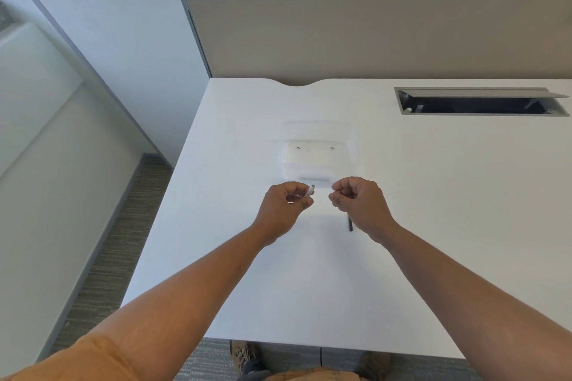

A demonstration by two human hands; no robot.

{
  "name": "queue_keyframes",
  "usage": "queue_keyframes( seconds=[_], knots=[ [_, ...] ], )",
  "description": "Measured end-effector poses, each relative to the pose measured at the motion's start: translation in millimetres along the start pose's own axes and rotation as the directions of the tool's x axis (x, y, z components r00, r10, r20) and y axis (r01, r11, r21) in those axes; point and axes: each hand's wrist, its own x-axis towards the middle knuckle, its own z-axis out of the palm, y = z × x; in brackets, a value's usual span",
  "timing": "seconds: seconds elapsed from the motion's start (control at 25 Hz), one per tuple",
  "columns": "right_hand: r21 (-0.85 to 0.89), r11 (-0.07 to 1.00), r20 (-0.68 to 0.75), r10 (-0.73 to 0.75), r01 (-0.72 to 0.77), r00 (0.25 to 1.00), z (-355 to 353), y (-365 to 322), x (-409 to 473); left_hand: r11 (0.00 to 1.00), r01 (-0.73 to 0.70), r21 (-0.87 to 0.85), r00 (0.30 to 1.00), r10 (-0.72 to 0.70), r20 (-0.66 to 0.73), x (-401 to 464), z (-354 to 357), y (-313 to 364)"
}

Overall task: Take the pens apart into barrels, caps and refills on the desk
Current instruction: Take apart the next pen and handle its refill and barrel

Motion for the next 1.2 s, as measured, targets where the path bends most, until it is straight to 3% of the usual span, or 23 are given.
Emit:
queue_keyframes(
  seconds=[0.2,0.52,0.72,0.96,1.2],
  knots=[
    [-0.292,0.949,-0.14,0.08,-0.118,0.987,-11.2,32.6,4.8,1.0,-0.008,0.027,1.0,0.009,-0.014,-1.1,0.0,1.3],
    [-0.481,0.843,-0.082,0.23,-0.241,0.97,-10.9,53.0,-3.9,1.0,-0.001,0.019,1.0,0.001,-0.023,-4.2,-0.2,-4.0],
    [-0.648,0.74,-0.016,0.226,-0.182,0.974,-6.1,55.5,-7.4,0.999,0.025,0.029,0.999,-0.024,-0.029,-5.0,0.1,-7.3],
    [-0.675,0.715,-0.018,0.229,-0.181,0.973,-4.6,55.9,-4.3,0.999,0.029,0.028,0.999,-0.028,-0.037,-5.2,-1.3,-7.0],
    [-0.547,0.826,-0.025,0.142,-0.132,0.99,-8.7,41.9,-0.8,0.997,0.004,0.073,1.0,-0.002,-0.027,-5.5,-0.7,-7.7]
  ],
)
